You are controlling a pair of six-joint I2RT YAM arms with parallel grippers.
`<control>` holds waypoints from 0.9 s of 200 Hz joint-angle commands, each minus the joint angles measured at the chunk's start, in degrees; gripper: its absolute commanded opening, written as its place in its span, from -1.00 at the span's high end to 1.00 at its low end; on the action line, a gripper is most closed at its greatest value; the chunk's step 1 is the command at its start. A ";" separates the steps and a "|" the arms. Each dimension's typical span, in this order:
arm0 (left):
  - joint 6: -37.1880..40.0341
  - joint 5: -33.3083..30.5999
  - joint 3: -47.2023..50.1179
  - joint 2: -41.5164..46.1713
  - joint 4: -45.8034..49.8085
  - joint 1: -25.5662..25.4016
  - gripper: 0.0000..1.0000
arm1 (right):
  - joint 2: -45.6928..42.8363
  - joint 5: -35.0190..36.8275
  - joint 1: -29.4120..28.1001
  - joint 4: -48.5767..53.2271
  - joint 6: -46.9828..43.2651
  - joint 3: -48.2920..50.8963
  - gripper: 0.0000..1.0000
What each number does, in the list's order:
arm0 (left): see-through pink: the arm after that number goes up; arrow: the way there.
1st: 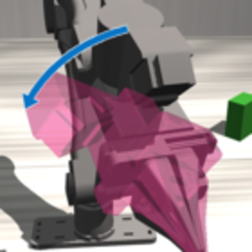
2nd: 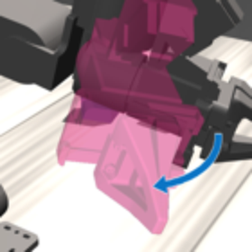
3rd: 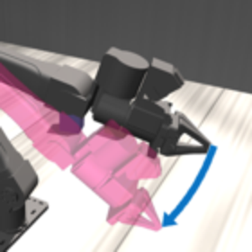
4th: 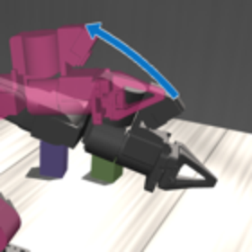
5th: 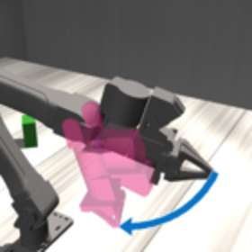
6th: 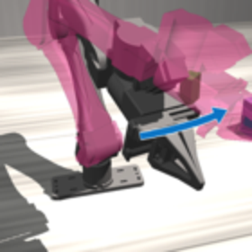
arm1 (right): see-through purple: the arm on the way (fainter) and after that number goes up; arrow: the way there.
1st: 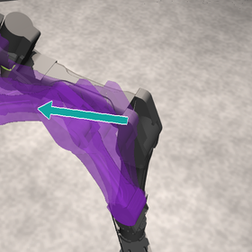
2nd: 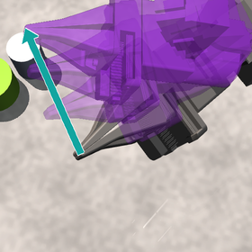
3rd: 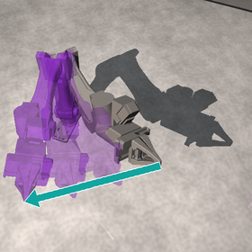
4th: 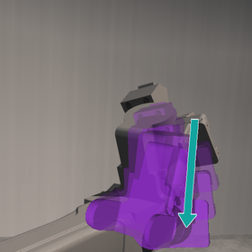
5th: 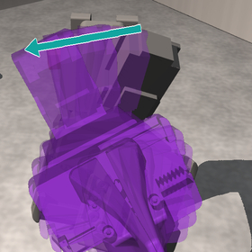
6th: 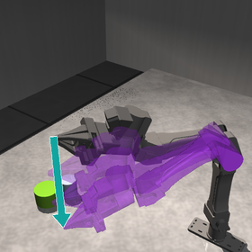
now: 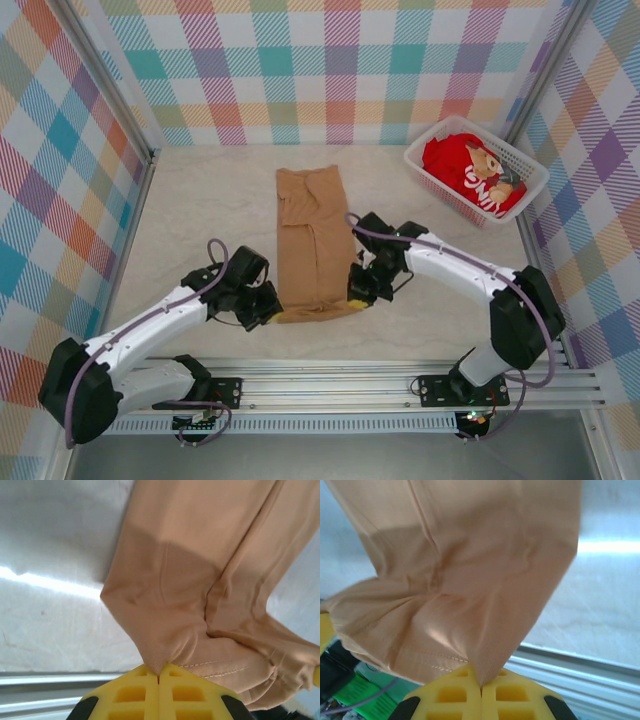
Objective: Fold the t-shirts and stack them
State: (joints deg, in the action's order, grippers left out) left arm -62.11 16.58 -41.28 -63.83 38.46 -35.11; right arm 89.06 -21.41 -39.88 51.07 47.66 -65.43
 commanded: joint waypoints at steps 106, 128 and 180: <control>15.18 -2.37 -28.78 -31.13 -3.17 14.51 1.00 | 25.44 4.72 12.07 5.20 -12.03 -32.34 1.00; 16.14 -1.69 -31.53 -35.93 -4.42 15.66 1.00 | 28.96 3.86 13.12 4.38 -11.91 -34.69 1.00; 18.92 -1.09 -38.31 -43.94 -4.02 16.74 0.98 | 36.20 3.40 14.33 4.49 -12.33 -40.47 1.00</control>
State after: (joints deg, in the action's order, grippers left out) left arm -46.06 14.50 -75.85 -105.49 34.28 -19.55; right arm 122.63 -17.17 -26.20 54.22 36.73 -102.72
